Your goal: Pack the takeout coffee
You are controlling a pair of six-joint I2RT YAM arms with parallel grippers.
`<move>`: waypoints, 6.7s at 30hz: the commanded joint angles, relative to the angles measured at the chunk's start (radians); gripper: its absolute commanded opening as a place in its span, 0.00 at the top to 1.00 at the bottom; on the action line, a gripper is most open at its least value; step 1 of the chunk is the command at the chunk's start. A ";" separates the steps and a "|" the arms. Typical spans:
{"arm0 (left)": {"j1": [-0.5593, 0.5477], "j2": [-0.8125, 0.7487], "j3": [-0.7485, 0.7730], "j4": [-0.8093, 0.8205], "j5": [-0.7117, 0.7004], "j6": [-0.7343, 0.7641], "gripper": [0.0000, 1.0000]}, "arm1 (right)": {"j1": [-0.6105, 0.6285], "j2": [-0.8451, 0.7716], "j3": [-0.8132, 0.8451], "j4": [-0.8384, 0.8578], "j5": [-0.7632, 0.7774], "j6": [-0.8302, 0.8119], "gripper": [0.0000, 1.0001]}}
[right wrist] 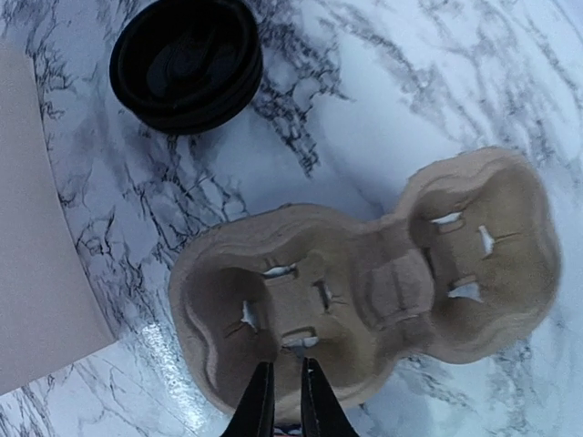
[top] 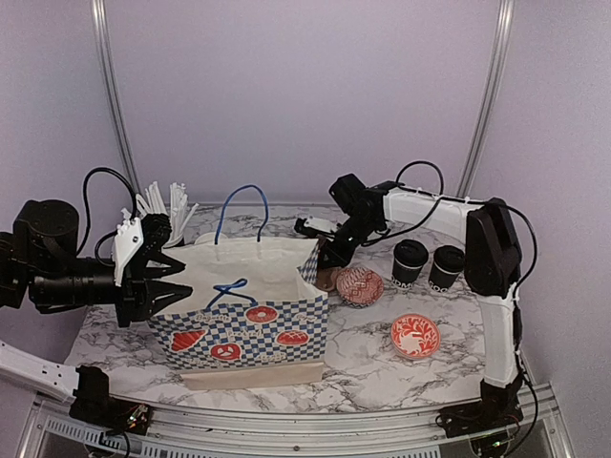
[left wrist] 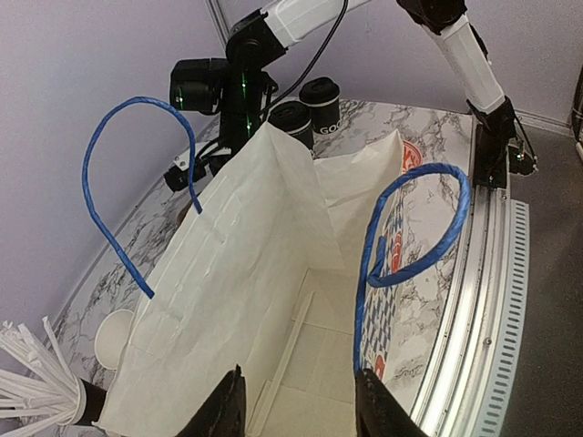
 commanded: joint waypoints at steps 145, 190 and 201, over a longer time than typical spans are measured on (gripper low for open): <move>0.325 -0.131 0.061 0.085 -0.450 -0.139 0.33 | 0.407 -0.149 0.346 -0.169 -0.340 -0.096 0.90; 0.326 -0.074 0.004 0.103 -0.405 -0.171 0.32 | 0.558 -0.259 -0.199 -0.298 0.163 -0.254 0.74; 0.325 0.070 0.060 0.129 0.112 -0.074 0.28 | 0.549 -0.443 -0.138 -0.288 0.111 -0.311 0.31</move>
